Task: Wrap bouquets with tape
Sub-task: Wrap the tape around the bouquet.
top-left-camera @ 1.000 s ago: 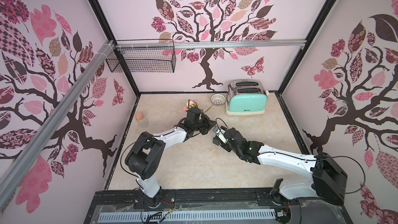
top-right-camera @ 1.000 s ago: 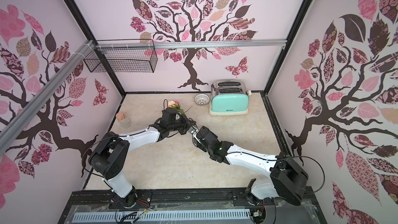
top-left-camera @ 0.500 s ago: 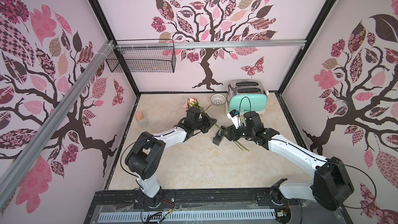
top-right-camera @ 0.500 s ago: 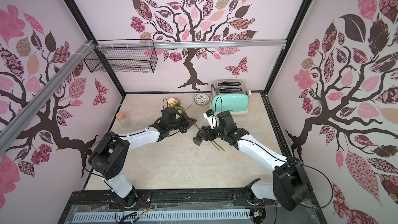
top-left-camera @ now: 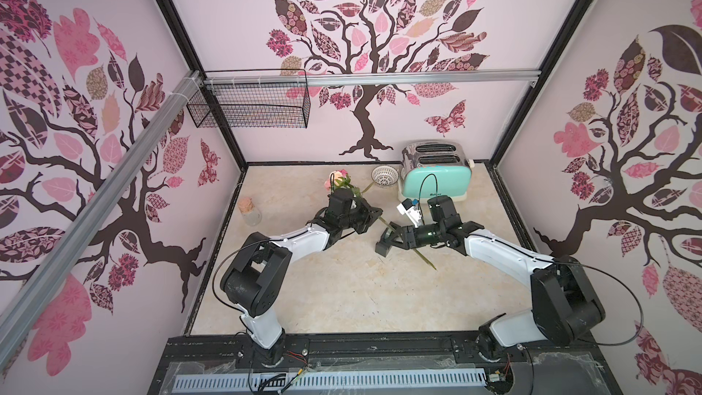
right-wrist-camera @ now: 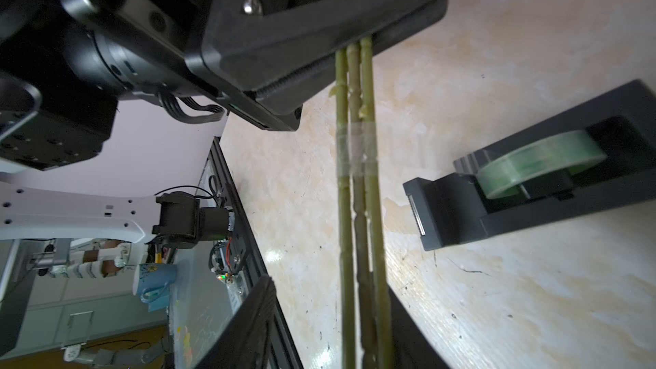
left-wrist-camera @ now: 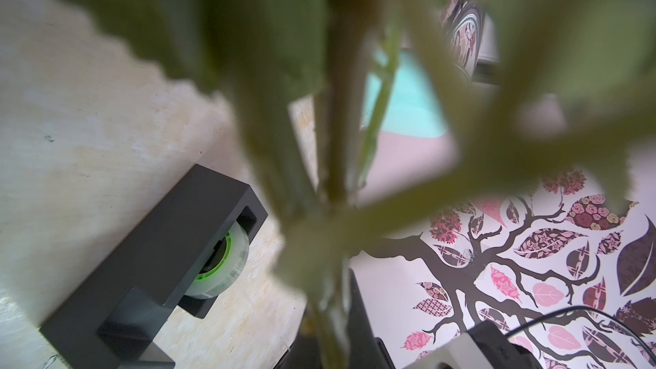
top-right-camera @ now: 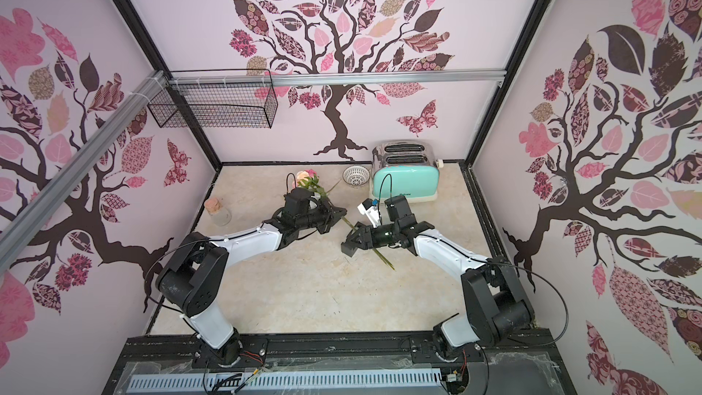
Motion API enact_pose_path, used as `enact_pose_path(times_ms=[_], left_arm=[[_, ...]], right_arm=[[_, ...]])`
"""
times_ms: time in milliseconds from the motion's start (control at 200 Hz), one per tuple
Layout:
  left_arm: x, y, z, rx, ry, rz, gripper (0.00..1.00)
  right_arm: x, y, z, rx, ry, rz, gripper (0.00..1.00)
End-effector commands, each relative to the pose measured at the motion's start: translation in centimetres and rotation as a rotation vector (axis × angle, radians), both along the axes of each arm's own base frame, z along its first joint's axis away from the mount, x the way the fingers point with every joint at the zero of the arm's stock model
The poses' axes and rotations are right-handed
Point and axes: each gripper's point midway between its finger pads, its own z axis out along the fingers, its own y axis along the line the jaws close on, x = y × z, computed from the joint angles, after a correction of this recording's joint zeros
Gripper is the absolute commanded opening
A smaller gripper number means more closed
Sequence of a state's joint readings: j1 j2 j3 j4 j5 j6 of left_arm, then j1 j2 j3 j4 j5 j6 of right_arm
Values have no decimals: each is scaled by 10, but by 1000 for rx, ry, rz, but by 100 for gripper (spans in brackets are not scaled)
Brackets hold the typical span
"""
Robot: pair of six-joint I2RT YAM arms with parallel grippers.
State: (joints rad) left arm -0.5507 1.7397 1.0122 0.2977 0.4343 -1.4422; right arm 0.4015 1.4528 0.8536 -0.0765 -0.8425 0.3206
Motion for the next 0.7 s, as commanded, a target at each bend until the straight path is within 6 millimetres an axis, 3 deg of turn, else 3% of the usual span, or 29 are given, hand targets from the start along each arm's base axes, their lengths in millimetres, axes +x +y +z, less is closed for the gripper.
enact_pose_path(times_ms=[0,205,395,495,555,610,695], left_arm=[[-3,0,11,-11,-49,-9,0],[-2,0,13,-11,-55,-9,0],[-2,-1,14,-13,-56,-11,0],[-4,0,14,-11,-47,-11,0],[-4,1,13,-9,-39,-7,10],[-6,1,11,-6,-26,-7,25],[-7,2,8,-5,-6,-3,29]], right_arm=[[9,-5,12,70,18,-24,47],[13,-2,14,108,43,-3,14],[16,-1,11,90,29,4,0],[20,-4,10,42,-13,-3,0],[22,-4,9,-10,-58,-4,0],[22,-3,8,-79,-122,3,0],[22,0,5,-211,-253,13,0]])
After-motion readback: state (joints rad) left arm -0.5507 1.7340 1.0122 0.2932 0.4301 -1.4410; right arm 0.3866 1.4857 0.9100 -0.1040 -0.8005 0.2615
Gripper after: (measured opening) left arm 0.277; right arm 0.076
